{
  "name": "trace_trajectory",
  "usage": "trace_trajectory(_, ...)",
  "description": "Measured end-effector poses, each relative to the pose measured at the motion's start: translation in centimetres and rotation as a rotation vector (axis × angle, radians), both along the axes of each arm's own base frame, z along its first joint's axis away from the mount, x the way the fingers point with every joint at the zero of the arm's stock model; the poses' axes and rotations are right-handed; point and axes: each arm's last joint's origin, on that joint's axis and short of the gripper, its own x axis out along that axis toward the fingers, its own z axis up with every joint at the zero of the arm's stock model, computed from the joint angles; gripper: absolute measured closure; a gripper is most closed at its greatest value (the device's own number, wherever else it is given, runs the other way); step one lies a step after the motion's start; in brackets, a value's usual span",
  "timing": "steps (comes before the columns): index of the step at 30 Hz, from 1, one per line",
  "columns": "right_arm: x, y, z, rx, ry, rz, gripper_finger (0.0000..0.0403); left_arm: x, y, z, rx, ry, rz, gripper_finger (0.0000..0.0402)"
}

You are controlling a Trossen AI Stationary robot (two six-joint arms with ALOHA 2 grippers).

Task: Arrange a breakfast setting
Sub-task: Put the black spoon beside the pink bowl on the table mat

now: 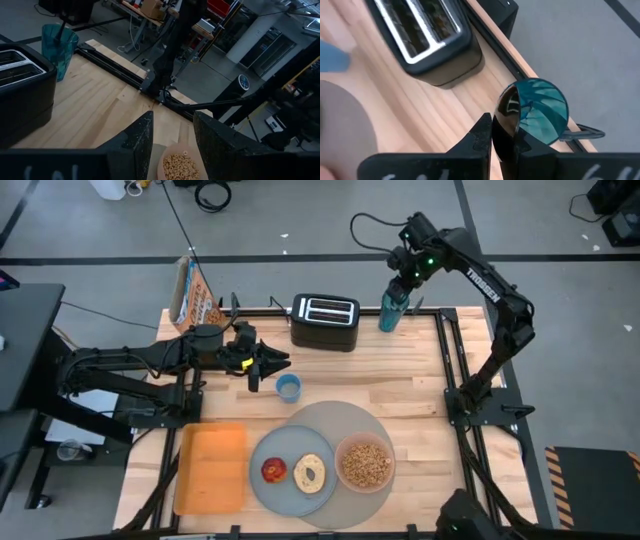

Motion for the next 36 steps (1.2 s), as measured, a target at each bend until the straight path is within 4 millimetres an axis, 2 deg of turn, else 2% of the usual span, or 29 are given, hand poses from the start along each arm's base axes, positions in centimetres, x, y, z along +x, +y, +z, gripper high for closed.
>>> trace_trajectory(10, -0.4, 3.3, 6.5, -0.056, -0.121, 0.055, 0.0380, 0.0, 0.0, 0.0, -0.001, 0.000, 0.000, 0.0253)
trace_trajectory(15, -0.7, 5.2, 8.2, 0.061, -0.239, 0.135, 0.0381, 0.0, 0.0, 0.0, -0.003, -0.001, 0.001, 0.0253)
trace_trajectory(18, -0.4, 6.1, 8.6, 0.144, -0.316, 0.164, 0.0382, 0.0, 0.0, 0.0, -0.020, -0.003, 0.004, 0.0253)
trace_trajectory(21, 0.2, 7.3, 8.8, 0.175, -0.321, 0.168, 0.0382, 0.0, 0.0, 0.0, -0.026, -0.004, 0.008, 0.0253)
trace_trajectory(26, 2.0, 9.1, 8.0, 0.287, -0.310, 0.210, 0.0382, 0.0, 0.2, 0.5, -0.007, -0.052, 0.067, 0.0253)
trace_trajectory(32, 2.8, 13.2, 7.1, 0.456, -0.288, 0.283, 0.0382, 0.0, 0.3, 1.4, 0.060, -0.085, 0.077, 0.0253)
trace_trajectory(36, 2.6, 16.0, 5.7, 0.560, -0.201, 0.254, 0.0382, -0.2, 0.2, 1.5, 0.100, -0.081, 0.069, 0.0253)
